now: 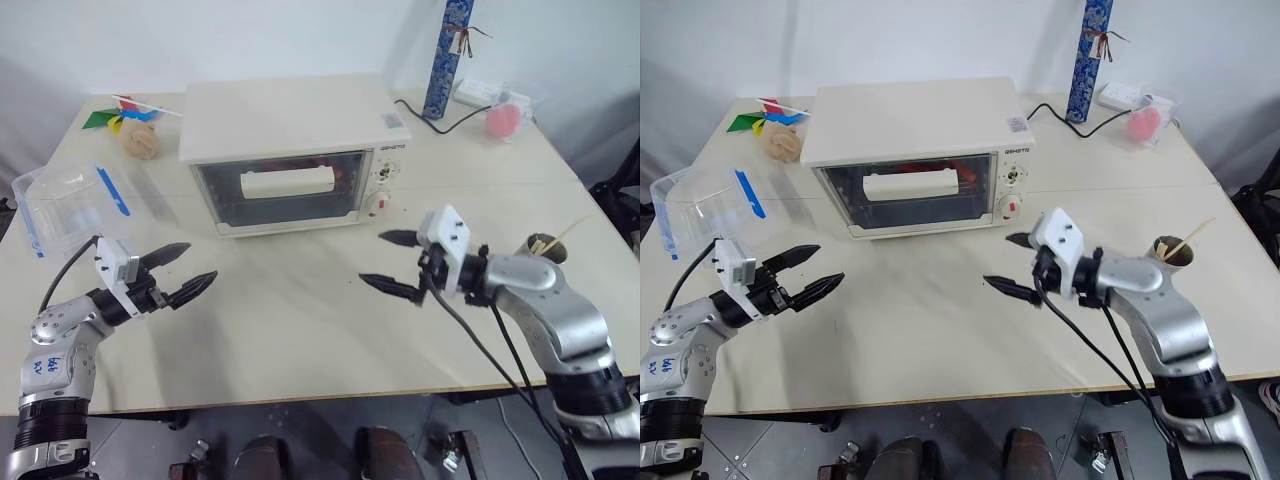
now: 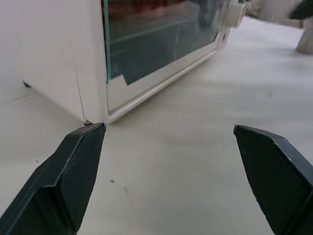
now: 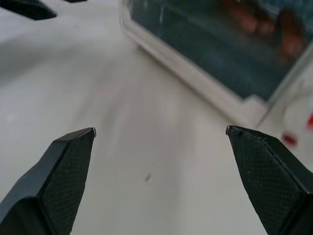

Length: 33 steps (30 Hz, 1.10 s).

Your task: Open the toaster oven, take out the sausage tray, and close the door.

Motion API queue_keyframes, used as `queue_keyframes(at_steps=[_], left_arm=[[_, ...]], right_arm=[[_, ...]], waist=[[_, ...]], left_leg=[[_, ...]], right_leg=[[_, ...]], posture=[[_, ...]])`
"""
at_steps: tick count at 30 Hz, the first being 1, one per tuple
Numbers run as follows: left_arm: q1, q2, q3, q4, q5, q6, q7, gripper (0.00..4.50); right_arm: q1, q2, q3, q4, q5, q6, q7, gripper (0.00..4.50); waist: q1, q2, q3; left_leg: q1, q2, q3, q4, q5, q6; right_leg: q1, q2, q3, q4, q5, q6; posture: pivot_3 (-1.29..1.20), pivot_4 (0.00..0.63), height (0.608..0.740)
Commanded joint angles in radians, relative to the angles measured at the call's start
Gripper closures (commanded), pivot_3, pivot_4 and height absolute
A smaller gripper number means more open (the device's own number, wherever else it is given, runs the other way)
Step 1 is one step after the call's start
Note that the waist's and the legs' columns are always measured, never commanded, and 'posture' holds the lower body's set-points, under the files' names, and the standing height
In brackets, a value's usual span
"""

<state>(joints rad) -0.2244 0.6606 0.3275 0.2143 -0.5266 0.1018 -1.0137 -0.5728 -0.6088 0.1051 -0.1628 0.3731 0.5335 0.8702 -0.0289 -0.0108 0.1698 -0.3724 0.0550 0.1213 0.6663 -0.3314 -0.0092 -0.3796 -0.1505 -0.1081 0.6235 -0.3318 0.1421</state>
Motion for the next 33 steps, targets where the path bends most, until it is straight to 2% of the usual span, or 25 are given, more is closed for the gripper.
queue_keyframes(at_steps=[1, 8, 11, 16, 24, 27, 33], left_arm=[[-0.007, 0.007, 0.038, -0.020, -0.055, 0.000, -0.047, 0.04], [0.000, 0.019, 0.107, -0.069, -0.141, 0.049, -0.068, 0.04], [0.014, 0.037, 0.150, -0.087, -0.181, 0.094, -0.071, 0.04], [0.037, 0.065, 0.192, -0.097, -0.193, 0.123, -0.070, 0.04], [-0.001, 0.132, 0.234, -0.043, -0.179, 0.148, -0.029, 0.04], [-0.014, 0.177, 0.240, -0.002, -0.185, 0.143, -0.103, 0.58], [-0.098, 0.225, 0.212, 0.075, -0.196, 0.178, -0.187, 2.49]], right_arm=[[-0.125, 0.045, 0.017, 0.118, -0.021, -0.076, 0.046, 0.00], [-0.336, 0.144, 0.058, 0.341, -0.066, -0.207, 0.135, 0.00], [-0.389, 0.174, 0.069, 0.363, -0.056, -0.225, 0.192, 0.00], [-0.407, 0.193, 0.078, 0.322, -0.037, -0.216, 0.266, 0.00], [-0.329, 0.149, 0.114, 0.199, -0.048, -0.183, 0.351, 0.00], [-0.279, 0.120, 0.128, 0.167, -0.065, -0.189, 0.361, 0.00], [-0.241, 0.118, 0.131, 0.125, -0.071, -0.176, 0.342, 0.00]], waist=[[0.000, 0.000, 0.000], [-0.004, -0.001, 0.001], [-0.007, -0.001, 0.001], [-0.011, -0.001, 0.001], [-0.032, 0.000, 0.002], [-0.033, 0.000, 0.002], [-0.027, 0.000, 0.002]], left_leg=[[-0.001, 0.000, 0.001, 0.000, 0.000, 0.000], [-0.003, 0.000, 0.002, 0.001, 0.000, 0.000], [-0.005, 0.001, 0.002, 0.001, 0.000, 0.000], [-0.007, 0.001, 0.002, 0.000, 0.000, -0.001], [-0.014, 0.001, 0.002, 0.001, 0.000, -0.001], [-0.014, 0.001, 0.001, 0.001, 0.000, -0.001], [-0.015, 0.001, 0.002, 0.003, 0.000, -0.001]], right_leg=[[-0.001, 0.000, 0.000, 0.000, 0.000, 0.000], [-0.005, 0.000, -0.001, 0.003, 0.000, 0.000], [-0.007, 0.000, -0.001, 0.004, 0.000, 0.000], [-0.011, 0.000, -0.001, 0.005, 0.000, 0.000], [-0.017, 0.000, -0.005, 0.005, 0.000, 0.000], [-0.017, 0.000, -0.006, 0.005, 0.000, 0.000], [-0.016, 0.000, -0.006, 0.005, 0.000, 0.000]], posture=[[0.00, 0.150, 0.740], [0.00, 0.150, 0.740], [0.00, 0.150, 0.740], [0.00, 0.150, 0.740], [0.00, 0.150, 0.740], [0.00, 0.150, 0.740], [0.00, 0.150, 0.740]])
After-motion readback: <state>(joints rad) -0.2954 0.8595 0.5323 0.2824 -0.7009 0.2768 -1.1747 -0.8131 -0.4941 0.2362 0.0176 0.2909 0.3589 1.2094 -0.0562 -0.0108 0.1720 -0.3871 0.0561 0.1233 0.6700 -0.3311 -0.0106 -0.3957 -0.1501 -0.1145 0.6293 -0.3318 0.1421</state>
